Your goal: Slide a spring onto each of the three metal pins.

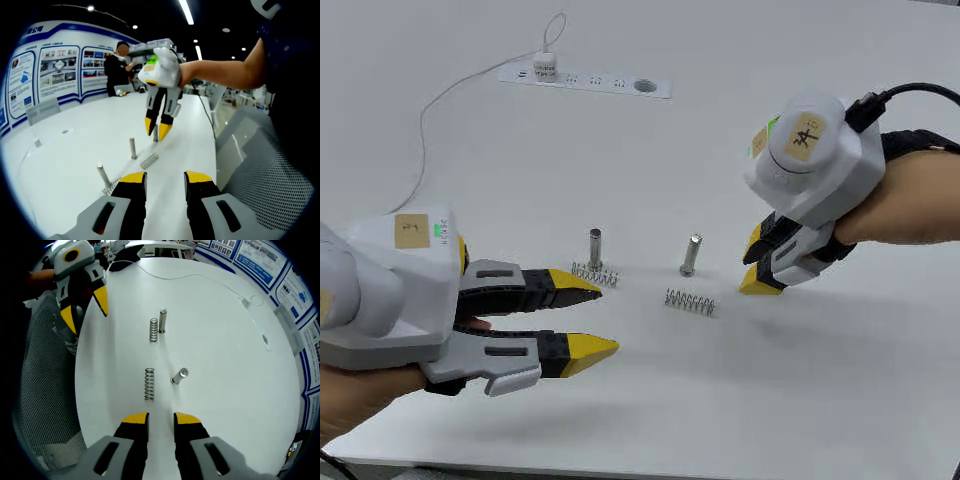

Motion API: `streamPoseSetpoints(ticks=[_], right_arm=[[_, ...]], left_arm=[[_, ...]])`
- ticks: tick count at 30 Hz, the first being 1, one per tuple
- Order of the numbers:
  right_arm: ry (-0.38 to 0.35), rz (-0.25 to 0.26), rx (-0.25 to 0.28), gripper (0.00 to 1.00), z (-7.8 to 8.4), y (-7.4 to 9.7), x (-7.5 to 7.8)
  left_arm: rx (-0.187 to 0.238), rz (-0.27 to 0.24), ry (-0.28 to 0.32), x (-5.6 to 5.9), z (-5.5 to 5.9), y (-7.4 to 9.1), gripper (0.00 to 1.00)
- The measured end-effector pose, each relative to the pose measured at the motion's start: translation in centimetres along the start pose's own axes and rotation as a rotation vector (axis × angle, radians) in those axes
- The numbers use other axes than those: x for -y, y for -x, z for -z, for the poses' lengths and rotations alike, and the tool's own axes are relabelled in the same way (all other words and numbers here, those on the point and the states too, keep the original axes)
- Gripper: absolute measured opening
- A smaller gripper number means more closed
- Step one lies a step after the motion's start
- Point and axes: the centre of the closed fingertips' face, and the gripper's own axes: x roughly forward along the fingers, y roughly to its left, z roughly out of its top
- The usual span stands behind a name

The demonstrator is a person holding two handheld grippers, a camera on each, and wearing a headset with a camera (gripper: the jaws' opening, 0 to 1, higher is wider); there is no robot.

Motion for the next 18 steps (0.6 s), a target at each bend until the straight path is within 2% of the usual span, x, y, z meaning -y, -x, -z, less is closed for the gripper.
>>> streamPoseSetpoints(ticks=[8, 10, 18], right_arm=[[0.004, -0.035, 0.011, 0.19, -0.6, -1.9, -1.4], [0.001, -0.04, 0.016, 0.19, -0.5, -2.6, -1.2], [-0.005, -0.048, 0.027, 0.16, -0.9, -3.7, -1.2]], left_arm=[[-0.005, 0.0, 0.001, 0.1, 0.2, -0.1, 0.3], [-0.003, -0.001, 0.001, 0.0, 0.1, -0.1, 0.3], [-0.003, -0.005, 0.006, -0.1, 0.2, 0.0, 0.3]])
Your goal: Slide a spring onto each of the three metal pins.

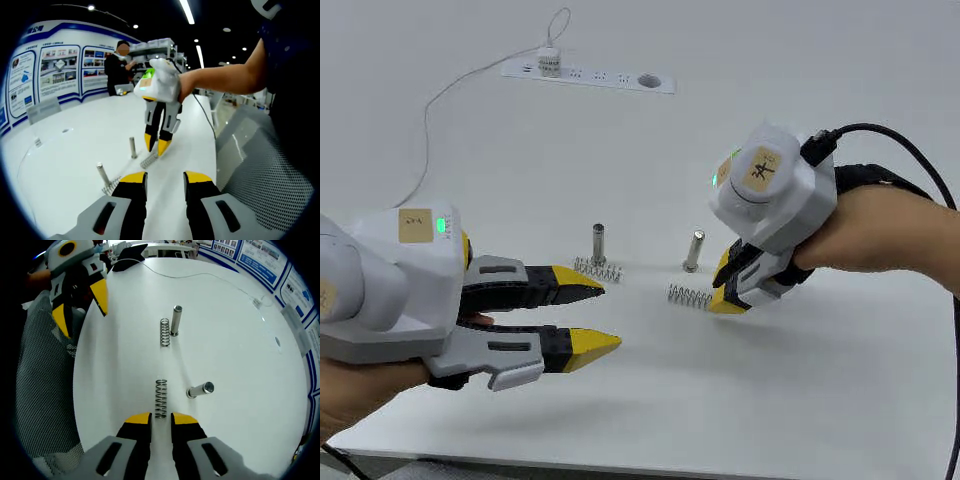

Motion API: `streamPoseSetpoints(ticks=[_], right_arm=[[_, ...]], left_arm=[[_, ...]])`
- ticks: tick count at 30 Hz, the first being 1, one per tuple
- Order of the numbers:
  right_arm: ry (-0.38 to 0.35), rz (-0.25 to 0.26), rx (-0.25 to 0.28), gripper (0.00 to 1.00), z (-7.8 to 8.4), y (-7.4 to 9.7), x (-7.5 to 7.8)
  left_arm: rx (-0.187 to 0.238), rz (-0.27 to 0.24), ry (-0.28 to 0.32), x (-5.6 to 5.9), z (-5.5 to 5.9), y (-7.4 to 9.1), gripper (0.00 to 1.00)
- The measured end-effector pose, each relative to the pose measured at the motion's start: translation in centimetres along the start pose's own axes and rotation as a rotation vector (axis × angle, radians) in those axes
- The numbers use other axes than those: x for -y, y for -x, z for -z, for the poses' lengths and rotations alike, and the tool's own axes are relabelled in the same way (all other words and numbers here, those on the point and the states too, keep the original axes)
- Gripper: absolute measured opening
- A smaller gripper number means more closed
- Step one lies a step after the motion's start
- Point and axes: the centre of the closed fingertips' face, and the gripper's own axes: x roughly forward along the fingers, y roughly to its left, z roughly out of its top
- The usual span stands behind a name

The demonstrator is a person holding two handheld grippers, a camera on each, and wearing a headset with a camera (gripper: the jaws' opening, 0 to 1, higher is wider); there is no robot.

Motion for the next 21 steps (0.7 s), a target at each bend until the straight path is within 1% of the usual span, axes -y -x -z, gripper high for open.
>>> streamPoseSetpoints(ticks=[5, 12, 13, 21], right_arm=[[0.003, -0.013, -0.007, 0.15, 0.2, -0.7, 0.1], [0.004, -0.02, -0.011, 0.13, 0.4, -1.1, 0.0], [0.0, -0.022, -0.004, 0.12, 0.3, -1.1, 0.0], [0.003, -0.017, -0.004, 0.12, 0.3, -0.5, -0.3]], left_arm=[[-0.002, -0.004, 0.004, 0.0, 0.1, 0.0, 0.3], [-0.004, -0.008, 0.007, -0.1, 0.2, 0.0, 0.3], [-0.004, -0.008, 0.008, -0.1, 0.2, 0.0, 0.3], [-0.005, -0.003, 0.001, -0.1, 0.1, -0.3, 0.29]])
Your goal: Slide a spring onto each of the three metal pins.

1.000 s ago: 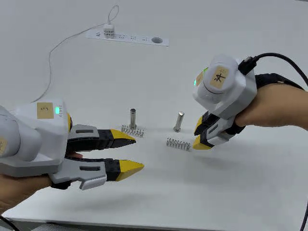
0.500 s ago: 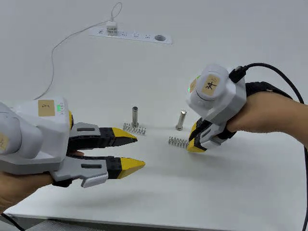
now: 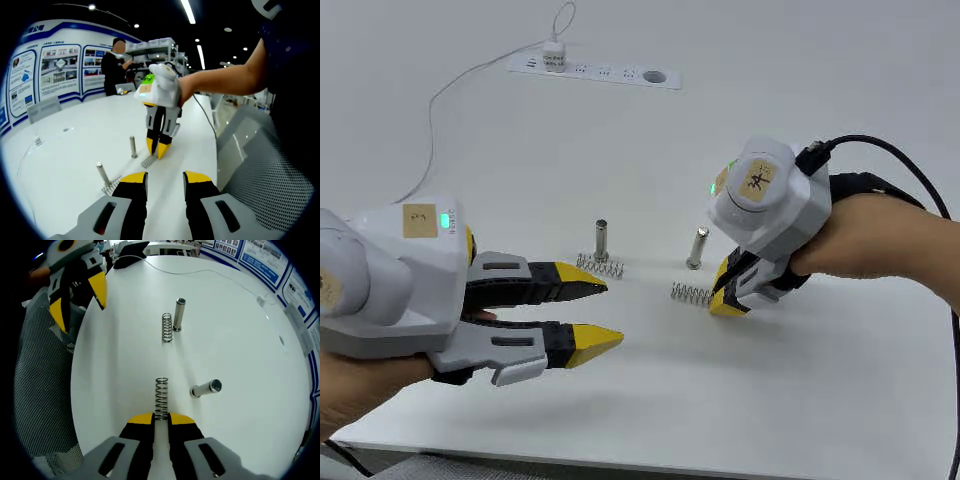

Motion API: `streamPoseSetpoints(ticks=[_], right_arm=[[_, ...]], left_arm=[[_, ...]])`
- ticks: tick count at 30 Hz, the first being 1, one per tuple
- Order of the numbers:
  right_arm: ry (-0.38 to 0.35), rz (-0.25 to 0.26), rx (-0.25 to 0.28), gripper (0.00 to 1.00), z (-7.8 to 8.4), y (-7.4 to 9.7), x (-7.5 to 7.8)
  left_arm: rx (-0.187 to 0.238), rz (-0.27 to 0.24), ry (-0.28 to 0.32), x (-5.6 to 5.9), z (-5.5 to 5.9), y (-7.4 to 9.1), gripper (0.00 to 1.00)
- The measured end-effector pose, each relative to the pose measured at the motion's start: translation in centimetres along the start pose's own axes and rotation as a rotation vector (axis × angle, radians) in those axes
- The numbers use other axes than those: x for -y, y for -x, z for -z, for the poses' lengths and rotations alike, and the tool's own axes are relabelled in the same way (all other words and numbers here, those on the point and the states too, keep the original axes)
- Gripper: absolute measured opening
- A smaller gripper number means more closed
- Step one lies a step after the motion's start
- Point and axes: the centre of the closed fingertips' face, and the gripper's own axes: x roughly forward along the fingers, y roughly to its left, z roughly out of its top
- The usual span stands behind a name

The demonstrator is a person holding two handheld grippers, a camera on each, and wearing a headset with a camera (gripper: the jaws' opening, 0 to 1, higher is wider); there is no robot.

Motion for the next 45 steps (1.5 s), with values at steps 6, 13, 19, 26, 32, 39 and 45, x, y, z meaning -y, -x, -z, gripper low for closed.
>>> streamPoseSetpoints(ticks=[6, 13, 19, 26, 32, 39, 45], right_arm=[[0.014, 0.001, -0.005, 0.11, -0.2, 0.8, -0.5], [0.029, 0.0, -0.008, 0.11, -0.8, 2.0, -1.4], [0.037, -0.028, -0.005, 0.11, -1.8, 3.6, -3.0], [0.075, -0.065, 0.004, 0.11, -3.4, 4.9, -5.0], [0.104, -0.08, -0.001, 0.11, -4.0, 5.0, -6.0], [0.123, -0.09, -0.006, 0.11, -4.2, 5.2, -6.3], [0.132, -0.094, -0.003, 0.11, -4.5, 5.3, -6.6]], left_arm=[[-0.021, 0.028, -0.027, 0.2, 0.0, -0.9, 0.29], [-0.04, 0.059, -0.066, 0.2, -0.1, -2.3, 0.29], [-0.053, 0.074, -0.088, 0.1, 0.0, -3.5, 0.3], [-0.069, 0.102, -0.112, 0.6, 0.3, -4.2, 0.29], [-0.076, 0.11, -0.126, 0.9, 0.6, -4.4, 0.25], [-0.072, 0.118, -0.131, 1.1, 0.6, -4.5, 0.2], [-0.081, 0.113, -0.152, 1.0, 0.8, -4.6, 0.16]])
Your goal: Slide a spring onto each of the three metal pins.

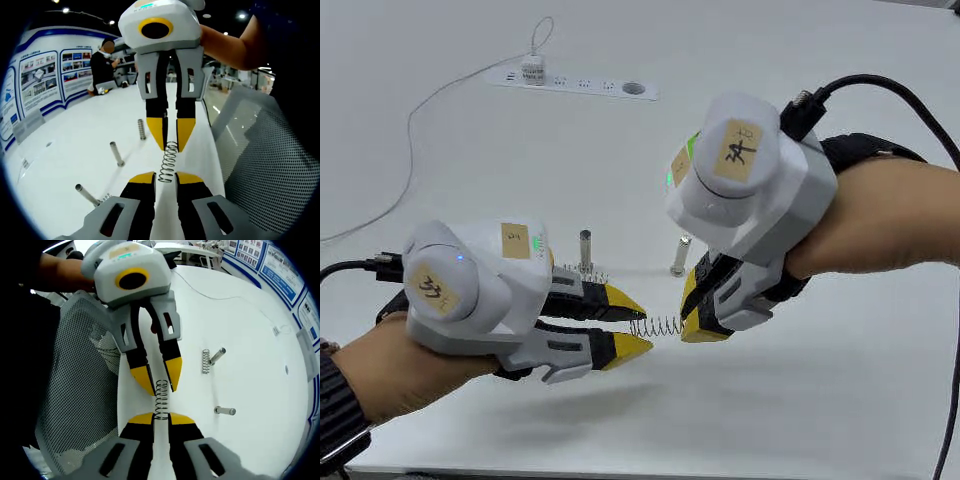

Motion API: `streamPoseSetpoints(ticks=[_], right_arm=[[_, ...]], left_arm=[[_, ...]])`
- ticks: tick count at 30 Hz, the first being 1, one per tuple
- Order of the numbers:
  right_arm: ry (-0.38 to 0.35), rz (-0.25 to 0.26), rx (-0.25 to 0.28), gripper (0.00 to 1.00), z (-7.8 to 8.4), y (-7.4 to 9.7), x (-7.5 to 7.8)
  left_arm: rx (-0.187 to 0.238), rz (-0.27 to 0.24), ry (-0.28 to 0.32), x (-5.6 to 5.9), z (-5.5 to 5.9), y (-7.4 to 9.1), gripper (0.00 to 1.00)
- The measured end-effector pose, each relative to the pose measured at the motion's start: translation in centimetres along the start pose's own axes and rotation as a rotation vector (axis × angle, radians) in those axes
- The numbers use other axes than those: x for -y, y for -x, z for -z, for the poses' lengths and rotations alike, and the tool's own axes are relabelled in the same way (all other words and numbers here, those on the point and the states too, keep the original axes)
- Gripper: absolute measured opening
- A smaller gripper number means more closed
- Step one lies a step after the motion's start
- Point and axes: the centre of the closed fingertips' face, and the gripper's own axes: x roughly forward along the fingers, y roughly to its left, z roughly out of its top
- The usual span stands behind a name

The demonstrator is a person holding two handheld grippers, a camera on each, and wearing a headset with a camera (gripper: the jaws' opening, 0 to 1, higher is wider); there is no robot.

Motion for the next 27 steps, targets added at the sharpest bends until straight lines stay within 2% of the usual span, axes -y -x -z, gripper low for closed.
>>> streamPoseSetpoints(ticks=[8, 20, 27], right_arm=[[0.011, 0.013, 0.019, 0.11, -0.6, 0.8, -0.2], [0.02, 0.025, 0.11, 0.11, -2.9, 2.0, -0.1], [0.031, 0.037, 0.122, 0.11, -3.7, 2.2, -0.1]], left_arm=[[-0.005, 0.001, -0.016, 0.1, -0.1, -0.1, 0.12], [-0.007, 0.007, -0.013, 0.3, -0.2, -0.2, 0.11], [0.004, 0.012, -0.01, 0.4, -0.4, -0.2, 0.11]])
